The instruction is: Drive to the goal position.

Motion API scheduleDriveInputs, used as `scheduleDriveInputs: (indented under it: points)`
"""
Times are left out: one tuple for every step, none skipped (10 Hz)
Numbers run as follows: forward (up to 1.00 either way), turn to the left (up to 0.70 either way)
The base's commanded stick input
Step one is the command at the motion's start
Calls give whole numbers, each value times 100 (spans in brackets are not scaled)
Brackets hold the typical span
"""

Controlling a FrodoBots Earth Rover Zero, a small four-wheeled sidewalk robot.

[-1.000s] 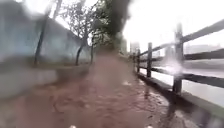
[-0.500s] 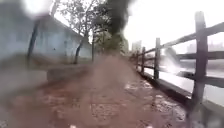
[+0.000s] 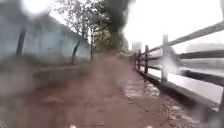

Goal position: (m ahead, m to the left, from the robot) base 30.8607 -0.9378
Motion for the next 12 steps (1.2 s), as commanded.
scheduleDriveInputs:
  points:
    - [100, 0]
    - [100, 0]
    - [100, 0]
    - [100, 0]
    - [100, 0]
    - [100, 0]
    - [100, 0]
    - [100, 0]
    - [100, 0]
    - [100, 0]
    - [100, 0]
    - [100, 0]
